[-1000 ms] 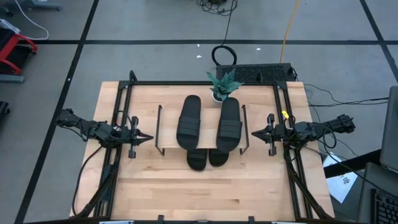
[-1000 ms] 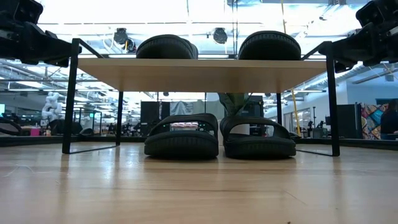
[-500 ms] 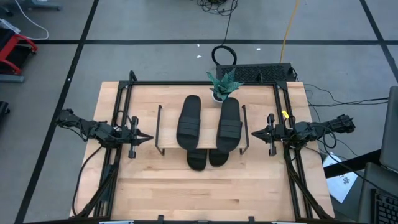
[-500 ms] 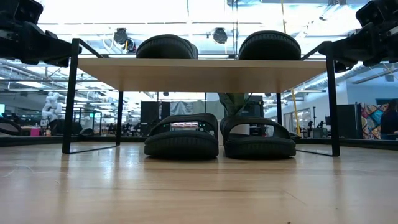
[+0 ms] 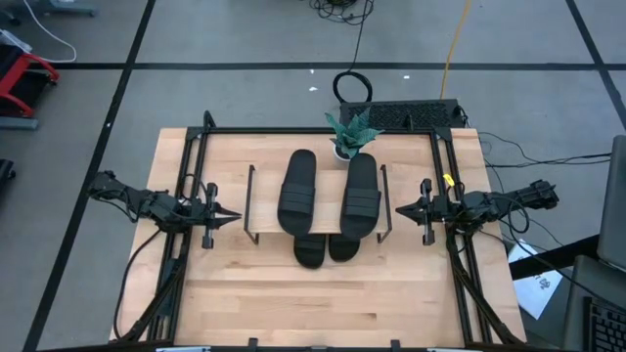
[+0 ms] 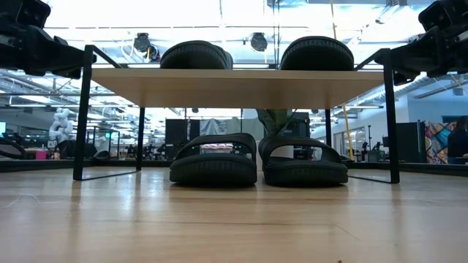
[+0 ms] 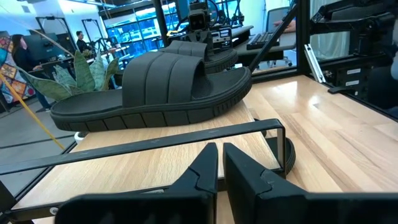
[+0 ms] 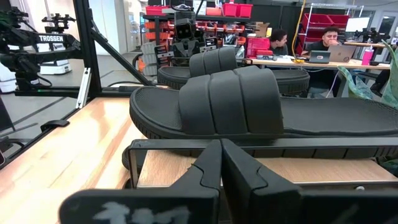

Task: Pick and place slides into the shelf
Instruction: Return to Home Position

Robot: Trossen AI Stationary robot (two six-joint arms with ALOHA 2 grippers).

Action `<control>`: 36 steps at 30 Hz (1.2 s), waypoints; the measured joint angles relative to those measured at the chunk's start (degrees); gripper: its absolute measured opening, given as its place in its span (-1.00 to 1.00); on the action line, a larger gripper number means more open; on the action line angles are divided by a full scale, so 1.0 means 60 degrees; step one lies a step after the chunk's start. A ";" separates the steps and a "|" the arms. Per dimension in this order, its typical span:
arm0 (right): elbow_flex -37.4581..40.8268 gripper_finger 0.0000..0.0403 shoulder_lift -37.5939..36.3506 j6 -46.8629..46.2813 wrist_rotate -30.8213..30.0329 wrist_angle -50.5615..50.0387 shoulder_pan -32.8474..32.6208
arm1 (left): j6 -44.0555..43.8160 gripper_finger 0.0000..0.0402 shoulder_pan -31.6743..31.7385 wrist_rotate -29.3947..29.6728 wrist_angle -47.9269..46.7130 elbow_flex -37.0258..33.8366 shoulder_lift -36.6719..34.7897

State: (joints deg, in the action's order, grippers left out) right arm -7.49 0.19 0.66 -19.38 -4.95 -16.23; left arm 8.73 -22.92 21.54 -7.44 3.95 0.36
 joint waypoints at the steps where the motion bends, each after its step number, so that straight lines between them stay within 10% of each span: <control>1: 0.0000 -1.00 0.0000 -0.0001 0.0001 0.0004 0.0001 | 0.0000 -0.86 0.0000 0.0000 0.0002 0.0000 0.0000; 36: 0.0000 -1.00 0.0000 -0.0002 0.0003 0.0004 0.0002 | 0.0000 -0.97 0.0000 0.0000 0.0003 0.0000 0.0003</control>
State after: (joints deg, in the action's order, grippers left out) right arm -7.49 0.19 0.64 -19.36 -4.93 -16.21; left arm 8.73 -22.92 21.54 -7.42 3.95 0.38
